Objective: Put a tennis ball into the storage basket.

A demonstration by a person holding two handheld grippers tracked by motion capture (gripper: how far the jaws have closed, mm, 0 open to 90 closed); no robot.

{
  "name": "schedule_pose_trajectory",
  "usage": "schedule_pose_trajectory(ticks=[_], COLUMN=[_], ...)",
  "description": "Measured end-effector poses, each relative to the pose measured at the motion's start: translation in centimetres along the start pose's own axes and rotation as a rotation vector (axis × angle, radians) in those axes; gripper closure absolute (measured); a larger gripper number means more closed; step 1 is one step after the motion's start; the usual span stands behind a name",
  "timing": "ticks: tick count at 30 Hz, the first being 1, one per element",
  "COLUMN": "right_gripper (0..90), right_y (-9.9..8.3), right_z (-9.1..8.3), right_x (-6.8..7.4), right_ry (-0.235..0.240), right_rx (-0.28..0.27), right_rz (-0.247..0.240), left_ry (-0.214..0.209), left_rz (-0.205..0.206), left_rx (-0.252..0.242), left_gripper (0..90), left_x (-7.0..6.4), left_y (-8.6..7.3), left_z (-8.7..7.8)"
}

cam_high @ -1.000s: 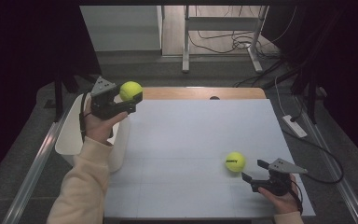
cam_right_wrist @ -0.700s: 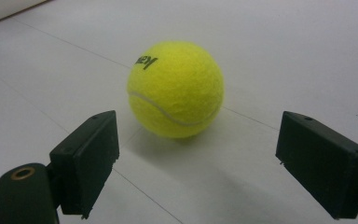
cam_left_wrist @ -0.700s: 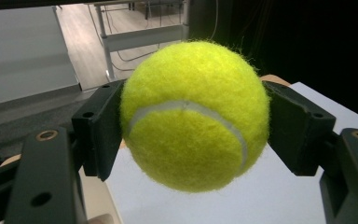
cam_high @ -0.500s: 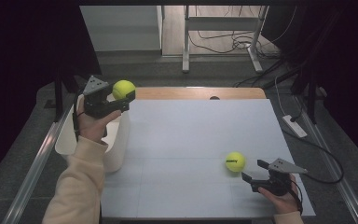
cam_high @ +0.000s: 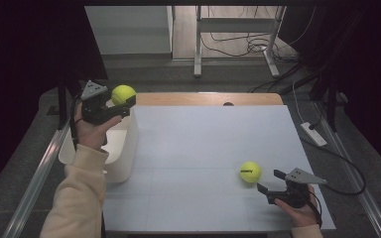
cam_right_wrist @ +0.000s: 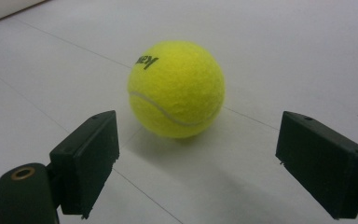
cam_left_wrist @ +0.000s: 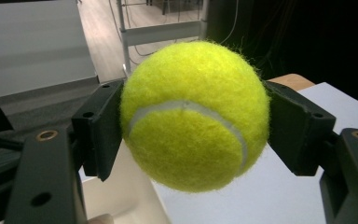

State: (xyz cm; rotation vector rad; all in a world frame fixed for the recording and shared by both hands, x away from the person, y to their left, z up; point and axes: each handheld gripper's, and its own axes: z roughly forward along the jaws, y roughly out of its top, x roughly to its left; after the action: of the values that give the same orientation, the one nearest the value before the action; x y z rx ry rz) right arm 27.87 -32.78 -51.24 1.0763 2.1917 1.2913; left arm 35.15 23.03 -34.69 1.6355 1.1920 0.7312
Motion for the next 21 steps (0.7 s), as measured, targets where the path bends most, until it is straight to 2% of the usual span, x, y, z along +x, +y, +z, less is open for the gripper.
schedule_pose_trajectory(ticks=[21], right_gripper=[13.2], right_y=[0.0], right_z=[0.0], right_x=[0.0], right_ry=[0.000], right_rx=[0.002], right_rz=[0.002], left_ry=[0.080], left_rz=[-0.046], left_rx=[0.043], left_gripper=[26.9], left_x=[3.0], left_y=[-0.8], left_z=[0.8])
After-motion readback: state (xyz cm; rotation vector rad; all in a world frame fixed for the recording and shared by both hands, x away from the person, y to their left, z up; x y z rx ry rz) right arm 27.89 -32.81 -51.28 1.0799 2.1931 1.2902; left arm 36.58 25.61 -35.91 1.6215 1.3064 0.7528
